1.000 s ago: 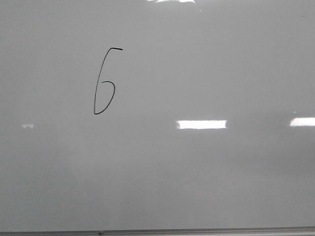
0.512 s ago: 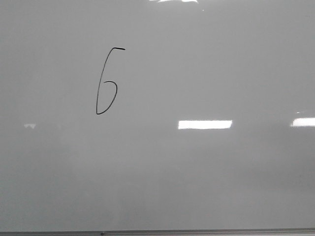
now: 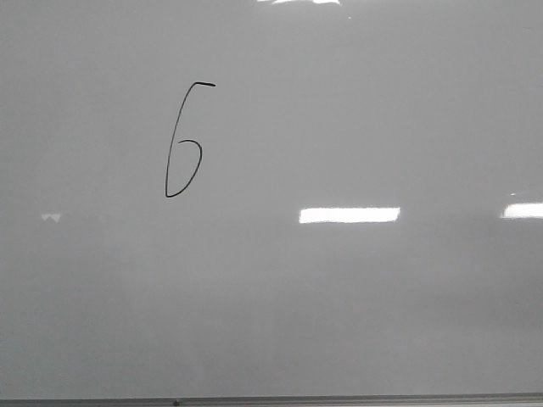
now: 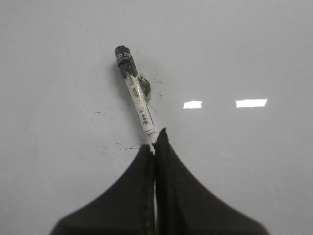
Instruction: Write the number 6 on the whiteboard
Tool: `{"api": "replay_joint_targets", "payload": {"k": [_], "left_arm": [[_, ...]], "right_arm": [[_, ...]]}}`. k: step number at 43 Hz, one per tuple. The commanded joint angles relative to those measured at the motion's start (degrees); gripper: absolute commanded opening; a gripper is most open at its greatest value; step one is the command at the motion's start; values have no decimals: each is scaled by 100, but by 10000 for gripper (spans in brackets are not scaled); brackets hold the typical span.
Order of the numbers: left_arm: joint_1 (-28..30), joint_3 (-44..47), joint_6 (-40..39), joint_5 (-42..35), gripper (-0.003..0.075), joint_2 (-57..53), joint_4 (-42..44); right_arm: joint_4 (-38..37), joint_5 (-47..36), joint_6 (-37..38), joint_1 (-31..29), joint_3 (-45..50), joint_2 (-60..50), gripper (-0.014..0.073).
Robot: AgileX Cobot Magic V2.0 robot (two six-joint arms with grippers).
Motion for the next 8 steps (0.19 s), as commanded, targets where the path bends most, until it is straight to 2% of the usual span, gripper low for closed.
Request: {"api": "replay_joint_targets", "payload": {"k": [1,8], "left_arm": [[-1,28,-58,-481,-20,-78,-49],[-1,28,-58,-481,-20,-78,-49]], "right_arm": [[-32,-412,9,-42,-77,-83,-68],[-32,-412,9,-42,-77,-83,-68]]}}
